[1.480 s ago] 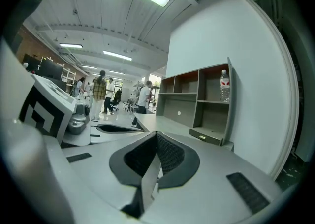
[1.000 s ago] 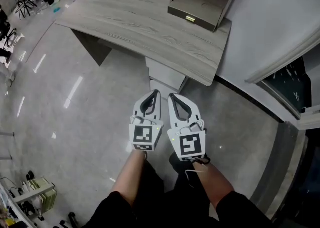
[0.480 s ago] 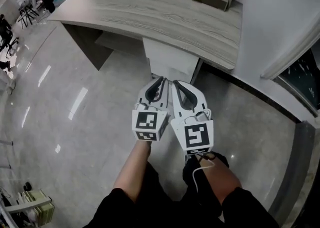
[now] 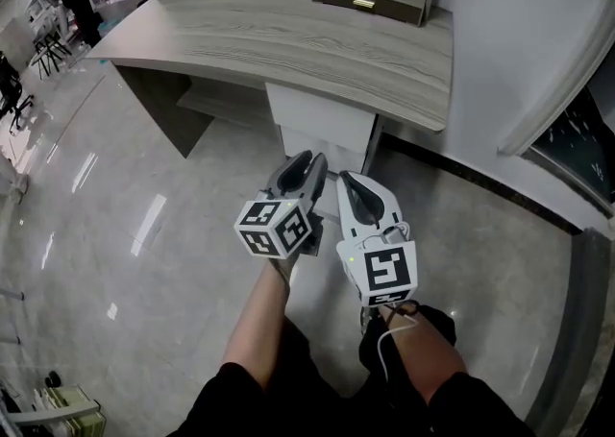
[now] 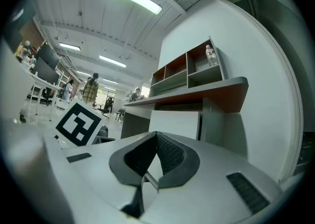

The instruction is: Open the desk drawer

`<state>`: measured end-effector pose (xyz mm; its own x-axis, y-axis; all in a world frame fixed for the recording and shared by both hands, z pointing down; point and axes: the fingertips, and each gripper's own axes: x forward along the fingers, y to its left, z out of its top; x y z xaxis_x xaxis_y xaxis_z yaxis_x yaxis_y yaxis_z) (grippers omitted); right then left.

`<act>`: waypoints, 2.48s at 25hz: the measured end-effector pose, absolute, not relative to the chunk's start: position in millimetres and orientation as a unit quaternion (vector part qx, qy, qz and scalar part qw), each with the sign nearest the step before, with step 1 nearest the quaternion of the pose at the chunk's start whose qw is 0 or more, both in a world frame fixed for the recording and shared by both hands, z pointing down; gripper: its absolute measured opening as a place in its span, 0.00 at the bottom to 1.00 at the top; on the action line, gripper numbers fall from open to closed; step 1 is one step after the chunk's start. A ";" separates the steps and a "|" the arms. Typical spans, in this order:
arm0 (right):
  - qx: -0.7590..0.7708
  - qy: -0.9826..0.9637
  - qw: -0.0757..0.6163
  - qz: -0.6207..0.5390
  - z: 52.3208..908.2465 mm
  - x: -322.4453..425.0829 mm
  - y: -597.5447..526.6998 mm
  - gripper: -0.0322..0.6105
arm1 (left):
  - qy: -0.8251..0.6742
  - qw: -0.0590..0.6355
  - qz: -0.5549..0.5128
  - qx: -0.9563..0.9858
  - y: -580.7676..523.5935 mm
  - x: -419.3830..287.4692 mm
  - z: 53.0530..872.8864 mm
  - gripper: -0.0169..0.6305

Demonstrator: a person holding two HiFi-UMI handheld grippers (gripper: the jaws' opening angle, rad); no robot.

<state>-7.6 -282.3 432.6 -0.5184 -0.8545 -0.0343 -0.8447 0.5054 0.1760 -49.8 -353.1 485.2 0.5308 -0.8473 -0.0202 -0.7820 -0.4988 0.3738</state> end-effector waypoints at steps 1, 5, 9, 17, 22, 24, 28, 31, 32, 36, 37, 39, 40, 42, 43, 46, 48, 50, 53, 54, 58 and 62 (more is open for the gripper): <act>0.491 -0.867 0.028 -0.080 434.6 -5.8 -284.0 0.06 | -0.467 0.177 -0.115 0.859 -357.5 -50.0 487.4 0.19; 0.489 -0.869 0.012 -0.075 430.9 -1.3 -294.6 0.06 | -0.428 0.246 -0.197 0.847 -371.2 -45.2 490.3 0.20; 0.479 -0.874 0.012 -0.085 432.1 -6.7 -299.7 0.06 | -0.386 0.313 -0.275 0.823 -383.7 -45.1 496.8 0.23; 0.464 -0.881 0.020 -0.086 439.8 -14.6 -310.0 0.06 | -0.290 0.407 -0.408 0.764 -393.7 -43.2 499.7 0.28; 0.458 -0.884 0.021 -0.090 438.7 -22.1 -312.2 0.06 | -0.285 0.412 -0.425 0.754 -404.9 -46.0 501.2 0.28; 0.455 -0.885 0.025 -0.094 440.1 -22.8 -312.9 0.06 | -0.272 0.411 -0.439 0.751 -407.3 -45.2 499.1 0.28; 0.456 -0.886 0.022 -0.086 441.2 -22.2 -315.7 0.06 | -0.249 0.413 -0.458 0.746 -408.1 -44.4 498.8 0.28; 0.456 -0.886 0.025 -0.084 441.0 -23.4 -317.1 0.06 | -0.223 0.400 -0.475 0.751 -408.4 -43.0 495.8 0.28; 0.455 -0.886 0.027 -0.086 441.0 -24.3 -316.6 0.06 | -0.215 0.388 -0.478 0.758 -408.2 -42.3 495.2 0.28; 0.451 -0.888 0.032 -0.089 441.0 -26.8 -312.2 0.06 | -0.182 0.345 -0.502 0.772 -408.9 -46.3 487.8 0.29; 0.451 -0.888 0.032 -0.087 441.0 -26.8 -312.0 0.06 | -0.177 0.344 -0.510 0.769 -410.3 -47.9 485.6 0.30; 0.452 -0.888 0.030 -0.083 440.7 -26.2 -312.0 0.06 | -0.175 0.346 -0.516 0.763 -412.3 -47.8 484.6 0.30; 0.453 -0.887 0.030 -0.082 440.8 -26.1 -311.7 0.06 | -0.175 0.348 -0.517 0.762 -412.6 -46.9 485.0 0.29; 0.451 -0.888 0.033 -0.083 441.1 -27.6 -310.9 0.06 | -0.181 0.348 -0.517 0.761 -412.6 -46.3 486.1 0.28; 0.449 -0.889 0.034 -0.086 441.0 -29.1 -310.6 0.06 | -0.184 0.347 -0.517 0.760 -412.6 -46.6 486.3 0.28; 0.446 -0.890 0.035 -0.090 441.3 -32.2 -309.5 0.06 | -0.189 0.349 -0.519 0.757 -411.6 -46.8 486.9 0.27; 0.445 -0.891 0.035 -0.088 441.9 -33.3 -308.7 0.06 | -0.190 0.349 -0.518 0.757 -410.2 -46.5 487.2 0.26; 0.444 -0.891 0.034 -0.089 441.4 -33.8 -307.9 0.06 | -0.190 0.347 -0.515 0.760 -408.9 -45.5 487.2 0.25; 0.444 -0.891 0.033 -0.085 441.4 -33.7 -306.4 0.06 | -0.192 0.346 -0.508 0.765 -406.5 -43.8 487.3 0.25; 0.444 -0.891 0.033 -0.086 440.8 -34.1 -306.0 0.06 | -0.193 0.346 -0.507 0.766 -406.2 -43.7 487.5 0.25; 0.442 -0.892 0.036 -0.093 439.6 -35.7 -303.5 0.06 | -0.198 0.350 -0.503 0.766 -403.1 -44.4 488.9 0.24; 0.440 -0.892 0.037 -0.092 439.7 -39.8 -301.0 0.06 | -0.196 0.350 -0.500 0.767 -398.2 -46.4 488.0 0.24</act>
<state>-39.8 -301.0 439.7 -0.6098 -0.7924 -0.0158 -0.7789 0.5955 0.1969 -46.4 -398.2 488.0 0.4226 -0.6506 -0.6310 0.0497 -0.6785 0.7329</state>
